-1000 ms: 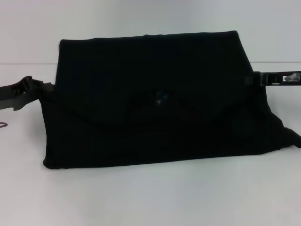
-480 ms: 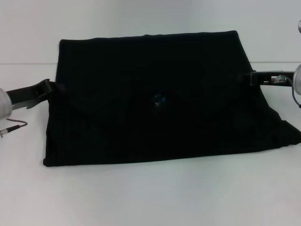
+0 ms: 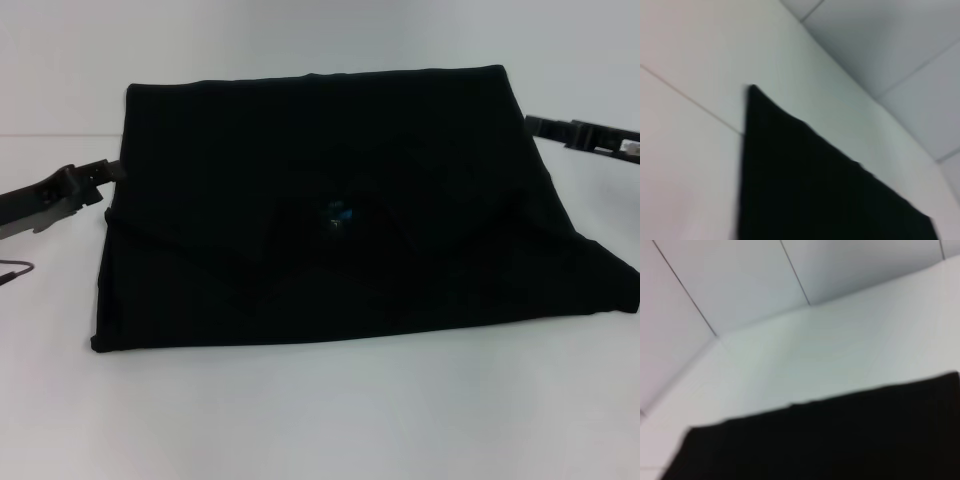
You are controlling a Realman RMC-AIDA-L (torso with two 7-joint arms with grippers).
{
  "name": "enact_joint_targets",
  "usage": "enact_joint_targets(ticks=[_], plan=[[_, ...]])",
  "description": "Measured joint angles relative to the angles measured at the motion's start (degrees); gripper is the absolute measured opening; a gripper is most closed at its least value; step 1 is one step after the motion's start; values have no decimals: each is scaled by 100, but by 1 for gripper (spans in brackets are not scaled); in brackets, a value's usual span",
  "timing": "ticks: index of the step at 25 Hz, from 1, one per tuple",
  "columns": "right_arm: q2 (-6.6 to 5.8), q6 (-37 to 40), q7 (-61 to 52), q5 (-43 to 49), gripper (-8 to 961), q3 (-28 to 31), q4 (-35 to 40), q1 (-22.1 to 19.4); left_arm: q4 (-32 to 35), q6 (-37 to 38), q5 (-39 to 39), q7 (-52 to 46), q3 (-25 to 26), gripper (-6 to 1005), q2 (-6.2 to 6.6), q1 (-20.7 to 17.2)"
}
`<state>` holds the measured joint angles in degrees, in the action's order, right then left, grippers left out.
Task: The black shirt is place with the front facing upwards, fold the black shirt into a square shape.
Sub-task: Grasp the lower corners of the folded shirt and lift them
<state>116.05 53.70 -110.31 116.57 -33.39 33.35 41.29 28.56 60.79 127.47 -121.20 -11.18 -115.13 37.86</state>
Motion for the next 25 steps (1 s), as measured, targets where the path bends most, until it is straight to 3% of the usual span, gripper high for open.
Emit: enact_joint_targets(ticks=[3,4,6,10,12,15,19,25], plan=[[-81,604,521,-787,584,9,6,-290,11,638,-172,153,8,499,146,-201],[-98,858,744,-985,626,10,6,-381,50,1154,-214,212,-5,525,278,-361],[-143,1456,1286,-1264,711,-7,7,-552,66,1408,-215,219,-19,575,342,-439],[-197,2710,2486,-916,780,-149,-5,-749,95,2288,-184,201,-330,687,584,-712],[-129,3070,2919,-570,815,-197,-20,-793,126,2493,-159,108,-667,762,663,-806],[32,3253,3313,-190,866,-215,-12,-847,189,2537,-42,-86,-1059,874,689,-873],[220,3276,3600,163,945,-218,-37,-876,191,2441,289,-162,-1280,888,648,-825],[331,3228,3750,452,945,-242,-59,-880,185,1879,612,-265,-1413,893,543,-695]])
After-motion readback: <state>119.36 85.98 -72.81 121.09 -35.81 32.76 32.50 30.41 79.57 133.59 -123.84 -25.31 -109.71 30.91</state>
